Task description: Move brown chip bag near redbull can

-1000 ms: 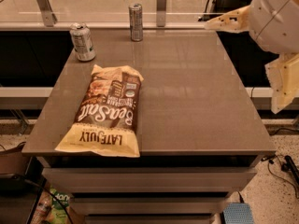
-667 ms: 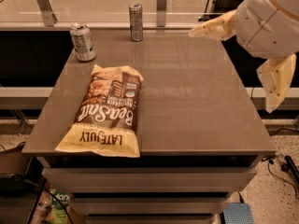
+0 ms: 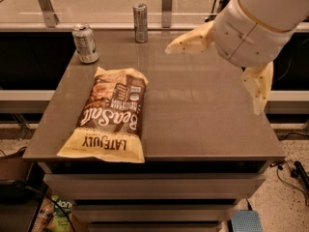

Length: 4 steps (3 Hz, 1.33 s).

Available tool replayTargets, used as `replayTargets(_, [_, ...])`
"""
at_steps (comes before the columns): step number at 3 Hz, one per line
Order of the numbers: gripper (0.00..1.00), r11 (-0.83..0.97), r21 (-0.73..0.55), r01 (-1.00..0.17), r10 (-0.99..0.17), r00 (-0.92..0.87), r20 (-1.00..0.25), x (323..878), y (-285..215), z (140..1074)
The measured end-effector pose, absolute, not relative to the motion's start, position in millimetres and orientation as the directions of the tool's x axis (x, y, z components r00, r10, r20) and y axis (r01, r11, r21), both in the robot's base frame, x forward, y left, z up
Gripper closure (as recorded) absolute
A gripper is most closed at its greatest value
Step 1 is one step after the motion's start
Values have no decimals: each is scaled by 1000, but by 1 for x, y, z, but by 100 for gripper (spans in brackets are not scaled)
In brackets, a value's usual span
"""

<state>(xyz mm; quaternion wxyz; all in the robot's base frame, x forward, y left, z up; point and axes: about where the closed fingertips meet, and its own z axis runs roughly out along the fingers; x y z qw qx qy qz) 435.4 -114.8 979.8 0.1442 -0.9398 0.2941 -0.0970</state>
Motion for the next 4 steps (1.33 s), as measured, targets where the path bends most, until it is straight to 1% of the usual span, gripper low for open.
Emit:
replayTargets(2, [0,-848,-313,-428,-447,895,-12,462,-83,942])
replayTargets(4, [0,-859,-365,-358,-326,934,-148,474,-48,910])
